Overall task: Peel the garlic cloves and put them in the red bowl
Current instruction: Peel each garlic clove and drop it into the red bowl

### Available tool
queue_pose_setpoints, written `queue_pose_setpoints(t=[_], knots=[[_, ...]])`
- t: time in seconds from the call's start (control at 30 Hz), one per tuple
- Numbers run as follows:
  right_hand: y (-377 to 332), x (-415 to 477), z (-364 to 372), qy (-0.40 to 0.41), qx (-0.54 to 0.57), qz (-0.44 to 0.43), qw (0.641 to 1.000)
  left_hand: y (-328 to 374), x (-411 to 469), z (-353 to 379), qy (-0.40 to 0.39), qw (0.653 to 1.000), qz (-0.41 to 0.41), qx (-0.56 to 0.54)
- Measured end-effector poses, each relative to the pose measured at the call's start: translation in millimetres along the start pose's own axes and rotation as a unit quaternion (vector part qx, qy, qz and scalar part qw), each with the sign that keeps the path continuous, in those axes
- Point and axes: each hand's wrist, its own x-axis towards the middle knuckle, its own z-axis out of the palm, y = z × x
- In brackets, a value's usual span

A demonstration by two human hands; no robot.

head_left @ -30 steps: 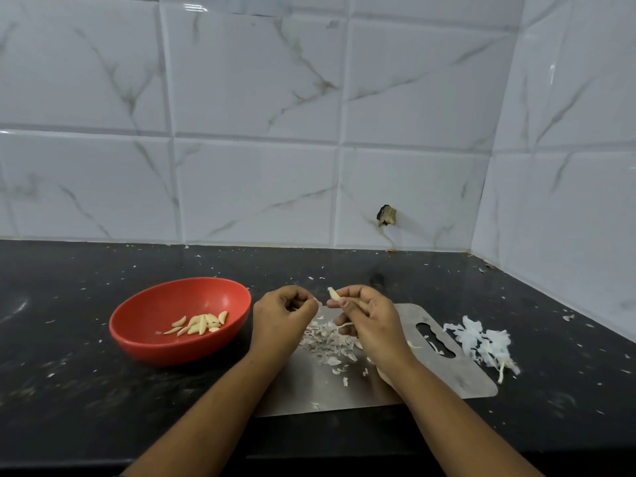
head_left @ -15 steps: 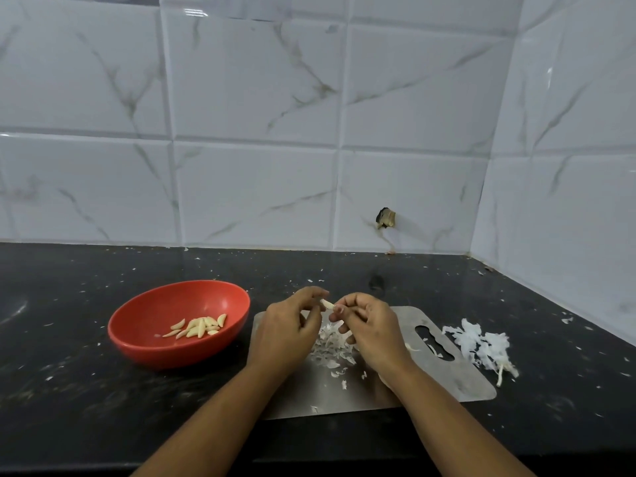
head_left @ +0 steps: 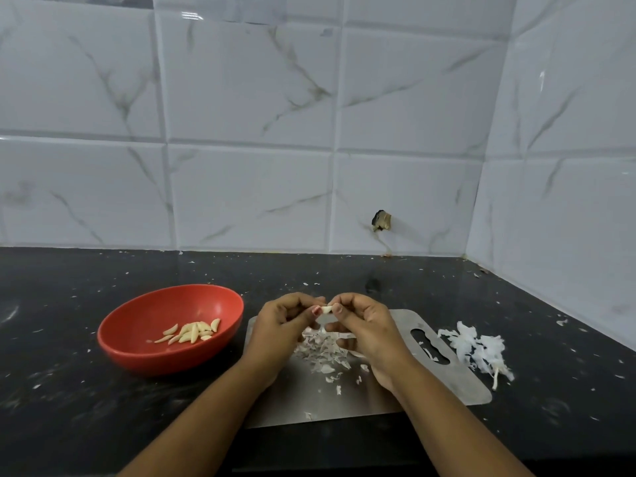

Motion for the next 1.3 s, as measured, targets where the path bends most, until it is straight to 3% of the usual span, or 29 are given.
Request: queue_pose_setpoints(t=[0.1,0.27,0.67,0.87,1.1,1.2,1.3], knots=[[0.2,-0.1,1.1,0.019,0.008,0.004,1.0,4.9,-1.5,0.5,-0.035,0.995,-0.059,-0.066],[4.4,2.0,3.3,0.066,-0.009,-0.015,0.998,5.8,-3.0,3.5,-0.041,0.993,-0.082,-0.072],[14.9,8.2,0.7,0.098,-0.09,-0.115,0.984,-1.1,-6.8,12.5,-0.115,0.992,-0.034,-0.042],[14.0,6.4,-0.7,0.093,-0.108,-0.117,0.983,0.5,-5.1,10.2,-0.021,0.998,-0.032,-0.057],[18.3,7.2,-2.5,0.097,-0.281,-0.133,0.945,-2.7,-0.4,4.6,0.039,0.997,-0.042,-0.048],[16.8,6.6,-2.8,0.095,-0.271,-0.135,0.948,-3.2,-1.1,4.0,0.034,0.997,-0.043,-0.049],[11.7,4.9,-0.1,0.065,-0.191,-0.136,0.97,-0.4,-1.9,5.6,0.023,0.997,-0.048,-0.057]])
